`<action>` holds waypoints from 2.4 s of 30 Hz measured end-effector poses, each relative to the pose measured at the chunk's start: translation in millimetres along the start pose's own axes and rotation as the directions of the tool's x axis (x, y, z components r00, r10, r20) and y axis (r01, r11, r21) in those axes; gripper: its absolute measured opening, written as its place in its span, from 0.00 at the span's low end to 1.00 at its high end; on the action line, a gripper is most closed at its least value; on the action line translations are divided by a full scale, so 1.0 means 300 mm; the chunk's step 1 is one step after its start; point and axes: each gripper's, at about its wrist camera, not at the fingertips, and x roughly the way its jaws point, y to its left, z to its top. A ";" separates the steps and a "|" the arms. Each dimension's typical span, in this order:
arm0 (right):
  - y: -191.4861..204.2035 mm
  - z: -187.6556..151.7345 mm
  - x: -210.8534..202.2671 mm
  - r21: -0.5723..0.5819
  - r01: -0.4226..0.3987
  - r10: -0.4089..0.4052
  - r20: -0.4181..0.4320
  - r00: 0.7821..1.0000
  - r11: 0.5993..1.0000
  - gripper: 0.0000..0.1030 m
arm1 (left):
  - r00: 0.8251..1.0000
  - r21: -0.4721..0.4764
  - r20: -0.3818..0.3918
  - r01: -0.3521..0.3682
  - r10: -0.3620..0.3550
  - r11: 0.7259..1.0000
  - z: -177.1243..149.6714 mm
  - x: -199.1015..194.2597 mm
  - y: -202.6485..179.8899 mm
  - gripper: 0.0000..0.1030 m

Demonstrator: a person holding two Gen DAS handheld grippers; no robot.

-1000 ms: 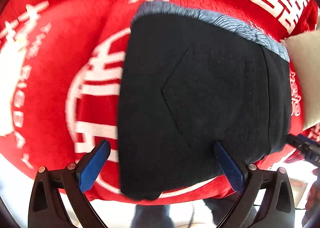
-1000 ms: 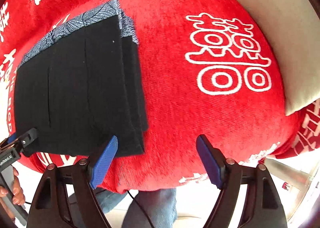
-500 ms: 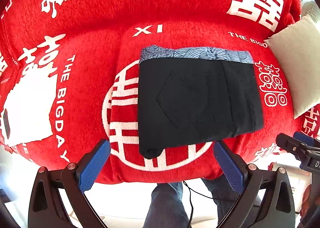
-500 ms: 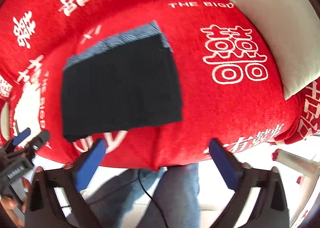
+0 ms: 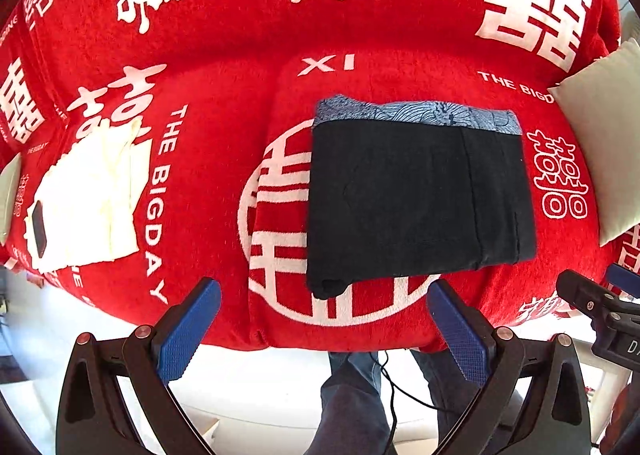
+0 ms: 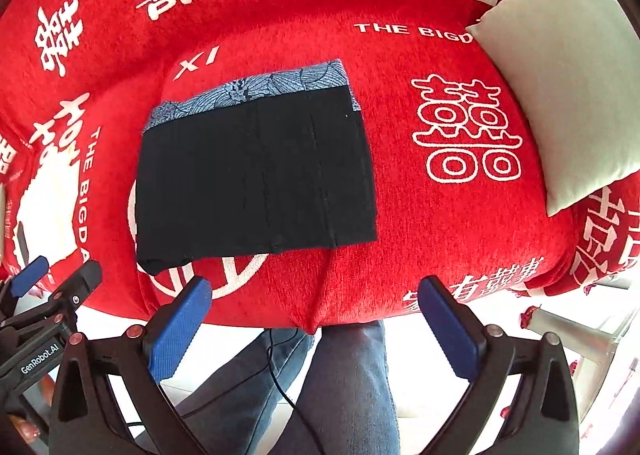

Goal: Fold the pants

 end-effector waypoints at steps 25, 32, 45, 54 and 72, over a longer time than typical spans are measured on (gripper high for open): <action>0.049 0.032 -0.035 -0.048 0.023 -0.023 0.008 1.000 0.999 1.00 | 1.000 0.032 -0.021 0.009 -0.008 0.999 0.003 -0.020 -0.020 1.00; 0.050 0.024 -0.043 -0.041 0.027 -0.026 0.013 1.000 0.999 1.00 | 1.000 0.030 -0.023 0.011 -0.011 0.999 0.004 -0.019 -0.016 1.00; 0.053 0.022 -0.046 -0.048 0.031 -0.030 0.018 0.999 0.998 1.00 | 1.000 0.037 -0.021 0.010 -0.009 0.999 0.004 -0.021 -0.015 1.00; 0.054 0.018 -0.043 -0.047 0.030 -0.029 0.017 0.999 0.998 1.00 | 1.000 0.034 -0.021 0.009 -0.008 0.999 0.000 -0.025 -0.019 1.00; 0.078 0.021 -0.035 -0.089 0.044 -0.042 0.025 0.999 0.995 1.00 | 1.000 0.048 -0.022 0.003 -0.002 0.999 -0.007 -0.017 -0.021 1.00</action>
